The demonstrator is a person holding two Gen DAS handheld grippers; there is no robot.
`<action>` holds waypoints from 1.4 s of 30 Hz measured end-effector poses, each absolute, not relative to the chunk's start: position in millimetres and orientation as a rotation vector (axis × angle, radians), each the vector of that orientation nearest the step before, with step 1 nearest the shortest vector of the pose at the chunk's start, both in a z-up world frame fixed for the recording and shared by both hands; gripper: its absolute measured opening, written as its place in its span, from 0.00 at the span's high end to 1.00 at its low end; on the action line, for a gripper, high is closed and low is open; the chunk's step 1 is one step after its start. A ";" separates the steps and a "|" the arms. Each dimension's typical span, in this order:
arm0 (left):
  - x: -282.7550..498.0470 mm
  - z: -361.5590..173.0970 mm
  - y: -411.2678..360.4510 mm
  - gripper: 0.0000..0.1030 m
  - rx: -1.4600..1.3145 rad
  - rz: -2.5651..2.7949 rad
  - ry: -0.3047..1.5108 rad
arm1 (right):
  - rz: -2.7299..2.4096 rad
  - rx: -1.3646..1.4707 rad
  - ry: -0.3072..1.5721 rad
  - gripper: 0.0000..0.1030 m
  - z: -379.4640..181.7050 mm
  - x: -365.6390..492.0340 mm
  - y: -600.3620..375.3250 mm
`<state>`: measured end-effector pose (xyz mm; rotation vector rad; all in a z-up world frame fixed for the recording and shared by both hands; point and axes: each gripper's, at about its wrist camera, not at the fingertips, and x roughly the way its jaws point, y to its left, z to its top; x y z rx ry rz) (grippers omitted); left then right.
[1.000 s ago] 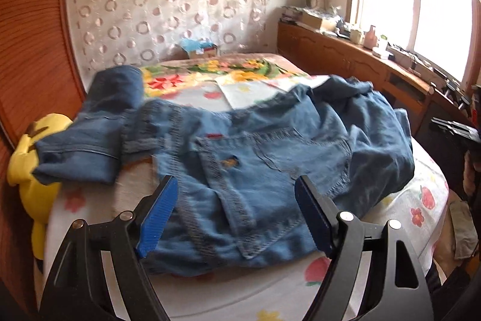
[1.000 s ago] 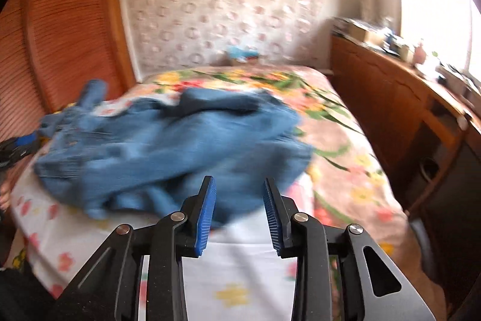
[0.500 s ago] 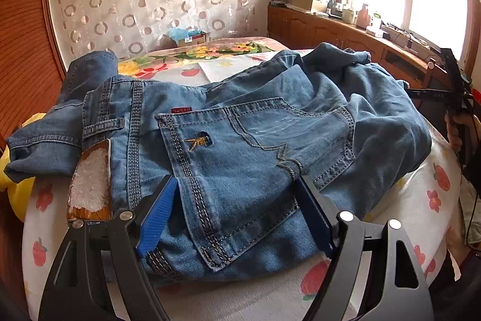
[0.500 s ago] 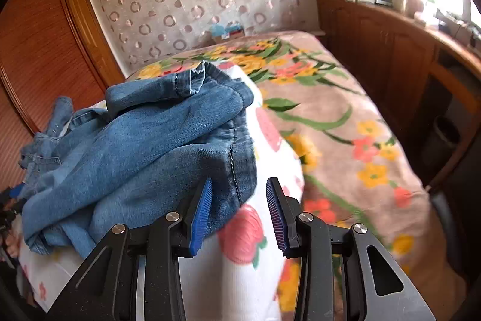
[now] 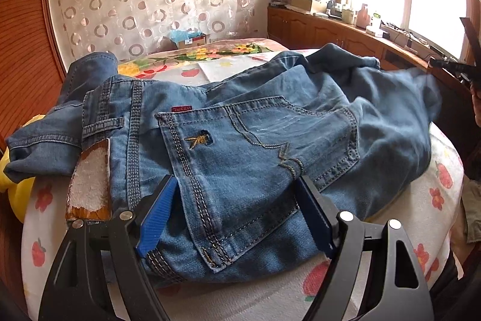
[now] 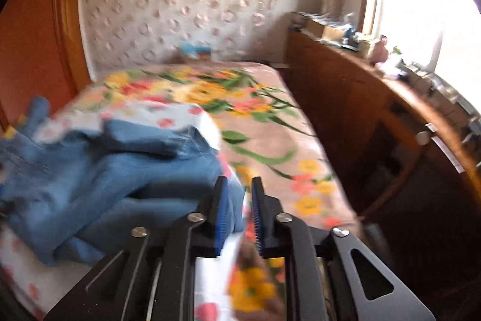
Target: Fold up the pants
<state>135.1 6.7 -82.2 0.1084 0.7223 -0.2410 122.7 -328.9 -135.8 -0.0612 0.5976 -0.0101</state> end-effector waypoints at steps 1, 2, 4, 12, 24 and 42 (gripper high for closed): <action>134.8 -81.7 7.0 0.22 0.108 -0.241 0.723 | 0.012 -0.055 0.606 0.78 -140.1 124.2 -329.9; 134.2 -81.1 6.6 0.22 0.108 -0.242 0.724 | 0.037 -0.035 0.613 0.76 -144.6 125.7 -331.6; 133.9 -79.9 7.2 0.22 0.107 -0.244 0.725 | 0.073 -0.007 0.619 0.69 -152.2 128.4 -332.1; 134.7 -83.2 6.2 0.22 0.121 -0.236 0.726 | 0.214 0.096 0.669 0.58 -177.1 174.0 -339.3; 137.6 -88.6 7.5 0.22 0.107 -0.239 0.737 | 0.211 0.193 0.716 0.96 -180.5 220.0 -375.5; 135.7 -87.2 12.9 0.22 0.077 -0.255 0.734 | 0.179 0.150 0.553 0.97 -137.1 115.2 -447.5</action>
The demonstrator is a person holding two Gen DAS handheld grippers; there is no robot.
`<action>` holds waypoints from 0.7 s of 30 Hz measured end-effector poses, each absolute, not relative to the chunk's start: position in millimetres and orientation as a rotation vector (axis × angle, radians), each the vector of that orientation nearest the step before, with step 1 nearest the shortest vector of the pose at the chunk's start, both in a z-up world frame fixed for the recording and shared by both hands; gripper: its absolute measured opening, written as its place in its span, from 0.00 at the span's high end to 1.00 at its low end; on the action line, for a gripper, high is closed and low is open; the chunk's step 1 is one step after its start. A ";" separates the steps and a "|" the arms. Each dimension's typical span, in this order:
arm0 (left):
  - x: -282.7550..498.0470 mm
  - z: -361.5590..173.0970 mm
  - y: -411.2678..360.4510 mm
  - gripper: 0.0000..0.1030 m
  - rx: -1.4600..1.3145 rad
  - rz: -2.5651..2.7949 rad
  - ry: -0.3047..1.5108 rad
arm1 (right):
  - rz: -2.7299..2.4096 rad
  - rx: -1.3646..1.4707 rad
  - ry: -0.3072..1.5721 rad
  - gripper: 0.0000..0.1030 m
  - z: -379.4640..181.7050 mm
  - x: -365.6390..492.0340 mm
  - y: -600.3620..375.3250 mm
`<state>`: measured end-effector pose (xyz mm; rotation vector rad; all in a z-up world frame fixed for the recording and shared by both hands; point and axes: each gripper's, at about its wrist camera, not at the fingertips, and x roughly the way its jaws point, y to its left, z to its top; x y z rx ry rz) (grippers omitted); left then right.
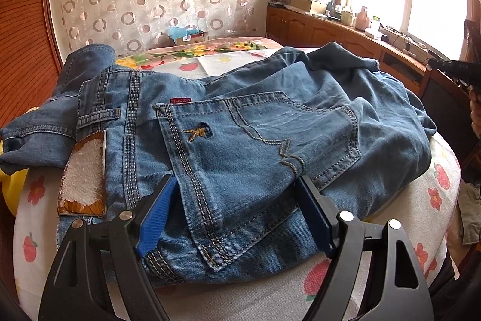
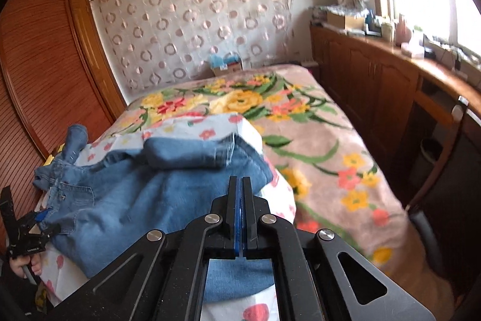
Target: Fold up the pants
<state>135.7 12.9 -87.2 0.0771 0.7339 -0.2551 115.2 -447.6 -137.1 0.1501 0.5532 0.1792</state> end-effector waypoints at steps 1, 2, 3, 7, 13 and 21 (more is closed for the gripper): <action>135.8 -87.2 12.5 0.22 0.078 -0.254 0.734 | 0.175 0.149 0.559 0.94 -136.0 120.5 -437.6; 135.8 -87.3 12.5 0.22 0.079 -0.254 0.734 | 0.177 0.151 0.565 0.88 -136.1 124.5 -434.1; 135.6 -87.3 12.7 0.22 0.080 -0.254 0.734 | 0.187 0.158 0.573 0.78 -138.8 128.5 -431.6; 135.9 -87.3 12.3 0.22 0.079 -0.254 0.734 | 0.195 0.153 0.618 0.63 -144.4 162.7 -413.7; 135.9 -87.3 12.2 0.22 0.077 -0.254 0.734 | 0.180 0.164 0.723 0.63 -147.2 206.6 -386.9; 135.4 -87.6 11.8 0.22 0.074 -0.255 0.732 | 0.208 0.149 0.599 0.96 -109.5 194.0 -390.8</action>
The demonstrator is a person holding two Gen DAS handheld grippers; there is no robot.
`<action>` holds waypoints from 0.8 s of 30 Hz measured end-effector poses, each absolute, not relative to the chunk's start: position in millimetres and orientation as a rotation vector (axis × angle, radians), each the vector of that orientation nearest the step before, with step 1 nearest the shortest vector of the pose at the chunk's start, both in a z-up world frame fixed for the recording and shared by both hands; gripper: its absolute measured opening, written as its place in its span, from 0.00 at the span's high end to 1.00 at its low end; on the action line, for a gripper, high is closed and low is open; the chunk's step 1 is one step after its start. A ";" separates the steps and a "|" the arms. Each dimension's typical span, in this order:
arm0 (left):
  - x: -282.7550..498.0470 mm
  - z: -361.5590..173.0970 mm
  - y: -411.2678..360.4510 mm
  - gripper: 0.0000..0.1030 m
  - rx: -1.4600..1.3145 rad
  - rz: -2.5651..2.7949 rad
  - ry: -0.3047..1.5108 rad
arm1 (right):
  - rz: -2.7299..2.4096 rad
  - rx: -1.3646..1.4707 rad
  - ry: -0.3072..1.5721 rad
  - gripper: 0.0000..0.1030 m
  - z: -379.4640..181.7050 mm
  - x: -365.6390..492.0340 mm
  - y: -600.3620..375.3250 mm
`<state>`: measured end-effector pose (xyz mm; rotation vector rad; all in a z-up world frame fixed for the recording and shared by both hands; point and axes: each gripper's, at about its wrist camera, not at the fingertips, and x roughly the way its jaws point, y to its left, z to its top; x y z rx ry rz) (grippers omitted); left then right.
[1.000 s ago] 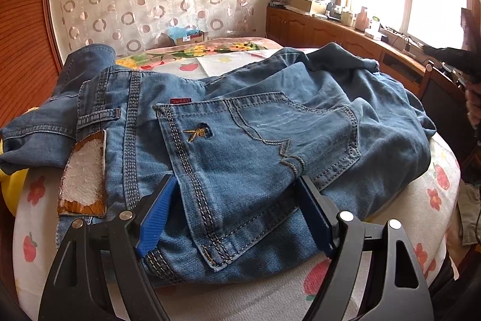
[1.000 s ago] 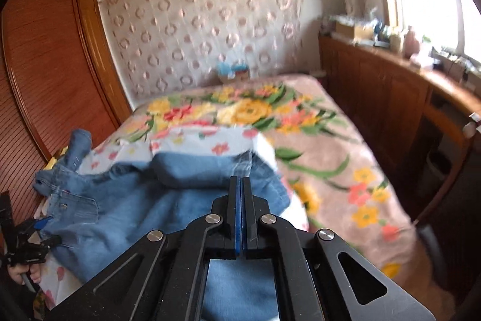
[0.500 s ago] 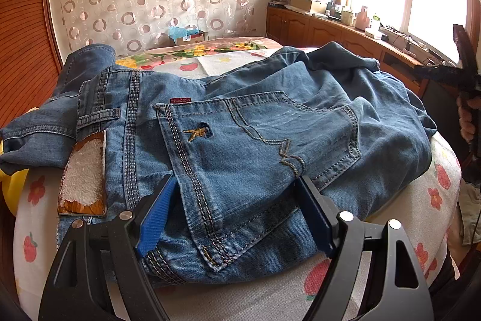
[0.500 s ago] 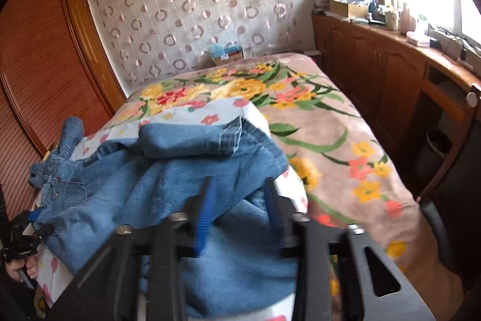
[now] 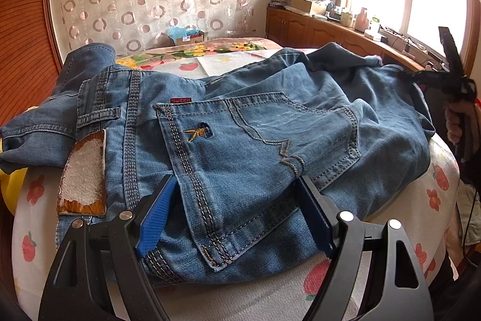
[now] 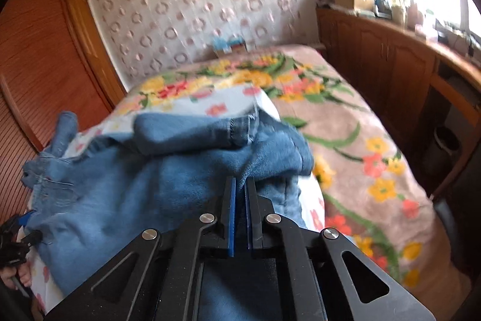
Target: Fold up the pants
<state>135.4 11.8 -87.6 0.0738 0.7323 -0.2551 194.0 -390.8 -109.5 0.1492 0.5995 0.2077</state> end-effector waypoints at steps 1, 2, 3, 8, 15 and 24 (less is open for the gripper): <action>135.5 -87.3 12.4 0.22 0.073 -0.255 0.730 | 0.210 0.141 0.581 0.96 -99.9 186.8 -393.3; 135.3 -87.1 12.5 0.22 0.070 -0.257 0.728 | 0.212 0.134 0.567 0.96 -94.7 179.6 -394.1; 135.2 -86.9 13.5 0.22 0.063 -0.261 0.726 | 0.218 0.124 0.546 0.96 -85.7 169.8 -395.7; 136.6 -86.3 12.3 0.22 0.052 -0.266 0.726 | 0.209 0.077 0.478 0.96 -56.7 127.7 -405.6; 137.3 -86.8 10.1 0.22 0.054 -0.264 0.730 | 0.173 0.075 0.531 0.96 -73.2 125.9 -411.0; 137.3 -86.1 9.9 0.22 0.050 -0.267 0.724 | 0.200 0.096 0.450 0.97 -49.8 106.4 -395.3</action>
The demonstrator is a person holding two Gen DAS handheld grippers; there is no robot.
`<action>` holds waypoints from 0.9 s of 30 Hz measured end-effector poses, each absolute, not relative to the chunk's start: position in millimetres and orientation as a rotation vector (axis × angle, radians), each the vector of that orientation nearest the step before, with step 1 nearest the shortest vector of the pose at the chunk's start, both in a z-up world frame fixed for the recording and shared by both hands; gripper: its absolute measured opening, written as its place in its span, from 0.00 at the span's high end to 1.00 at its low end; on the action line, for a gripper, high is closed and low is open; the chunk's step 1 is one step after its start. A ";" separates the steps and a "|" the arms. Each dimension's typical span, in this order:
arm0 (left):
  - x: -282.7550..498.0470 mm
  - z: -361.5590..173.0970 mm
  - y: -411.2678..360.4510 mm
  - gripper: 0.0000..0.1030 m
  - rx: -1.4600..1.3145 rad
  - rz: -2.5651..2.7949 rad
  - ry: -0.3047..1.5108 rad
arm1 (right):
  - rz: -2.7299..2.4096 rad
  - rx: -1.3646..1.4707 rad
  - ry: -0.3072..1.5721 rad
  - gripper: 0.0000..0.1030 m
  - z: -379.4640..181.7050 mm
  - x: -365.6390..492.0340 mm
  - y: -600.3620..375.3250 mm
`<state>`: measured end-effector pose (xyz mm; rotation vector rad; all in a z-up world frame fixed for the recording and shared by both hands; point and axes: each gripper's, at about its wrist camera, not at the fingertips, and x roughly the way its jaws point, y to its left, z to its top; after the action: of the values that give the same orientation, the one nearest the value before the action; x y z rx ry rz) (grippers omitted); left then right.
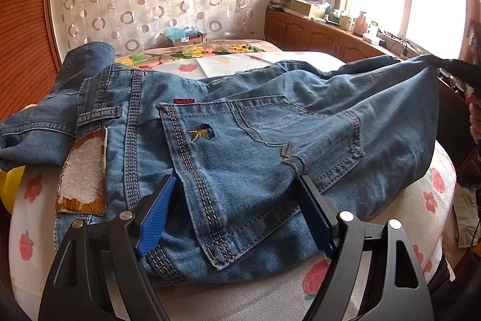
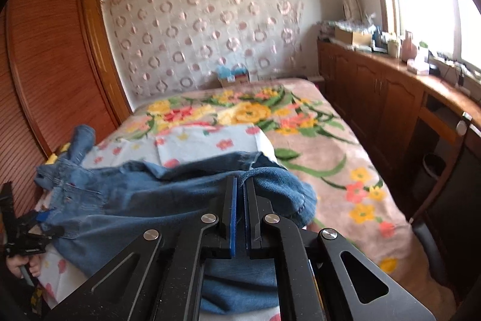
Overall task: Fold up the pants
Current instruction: 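Lay the hem down and open the right gripper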
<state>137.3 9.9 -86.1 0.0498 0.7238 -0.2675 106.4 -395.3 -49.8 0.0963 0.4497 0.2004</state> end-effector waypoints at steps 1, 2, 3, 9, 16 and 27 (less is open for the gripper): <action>136.5 -85.3 11.5 0.22 0.044 -0.270 0.720 | 0.204 0.094 0.432 0.97 -44.7 96.5 -395.6; 135.9 -84.9 12.5 0.22 0.038 -0.272 0.715 | 0.204 0.087 0.423 0.97 -40.7 85.6 -395.3; 135.7 -84.3 14.1 0.22 0.031 -0.274 0.710 | 0.200 0.076 0.427 0.97 -41.7 77.5 -395.4; 135.6 -83.6 16.2 0.22 0.026 -0.278 0.702 | 0.162 0.068 0.588 0.97 -84.1 55.8 -400.9; 135.0 -76.4 18.4 0.22 0.021 -0.266 0.709 | 0.135 0.045 0.674 0.79 -92.0 52.6 -401.8; 142.1 -62.2 15.7 0.22 0.036 -0.258 0.693 | 0.179 0.018 0.566 0.57 -46.5 108.0 -383.4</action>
<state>142.1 15.7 -62.2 0.0359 0.6928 -0.2577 108.0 -383.4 -46.5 0.0184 0.5657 0.1792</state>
